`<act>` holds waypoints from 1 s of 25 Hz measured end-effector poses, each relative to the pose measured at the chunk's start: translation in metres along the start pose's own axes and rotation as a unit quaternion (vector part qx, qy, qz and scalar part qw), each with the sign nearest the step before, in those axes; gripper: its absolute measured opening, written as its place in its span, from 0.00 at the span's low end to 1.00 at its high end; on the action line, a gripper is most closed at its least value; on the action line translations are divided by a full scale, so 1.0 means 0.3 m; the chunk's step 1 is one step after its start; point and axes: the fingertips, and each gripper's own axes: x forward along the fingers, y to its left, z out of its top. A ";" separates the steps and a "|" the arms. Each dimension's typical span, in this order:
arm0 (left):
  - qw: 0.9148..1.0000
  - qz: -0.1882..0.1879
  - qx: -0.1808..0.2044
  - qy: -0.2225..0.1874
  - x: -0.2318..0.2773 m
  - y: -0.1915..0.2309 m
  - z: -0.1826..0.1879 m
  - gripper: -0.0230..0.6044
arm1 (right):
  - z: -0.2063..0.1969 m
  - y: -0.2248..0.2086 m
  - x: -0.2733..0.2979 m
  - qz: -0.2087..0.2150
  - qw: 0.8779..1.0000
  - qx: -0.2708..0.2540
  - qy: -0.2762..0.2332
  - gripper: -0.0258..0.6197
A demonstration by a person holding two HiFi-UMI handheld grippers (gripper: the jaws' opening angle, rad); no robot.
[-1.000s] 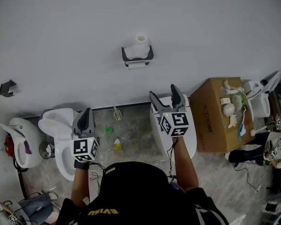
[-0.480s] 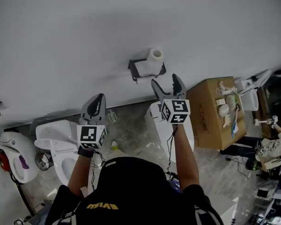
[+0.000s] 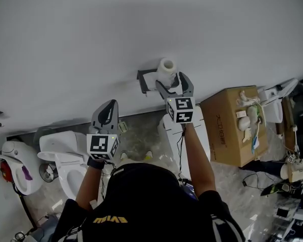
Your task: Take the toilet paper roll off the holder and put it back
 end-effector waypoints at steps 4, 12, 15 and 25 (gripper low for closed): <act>1.000 0.008 0.001 0.002 0.007 0.011 -0.008 0.06 | -0.003 0.005 0.044 0.010 1.000 -0.012 0.006 0.68; 1.000 0.001 0.004 0.003 0.013 0.001 -0.017 0.06 | 0.022 0.013 0.093 0.019 1.000 -0.023 0.006 0.45; 1.000 0.001 0.004 0.004 0.015 0.005 -0.013 0.06 | 0.026 0.008 0.090 0.022 1.000 -0.019 0.007 0.45; 1.000 -0.004 0.008 0.008 0.006 0.015 -0.017 0.06 | 0.030 0.001 0.081 0.018 1.000 -0.015 0.010 0.44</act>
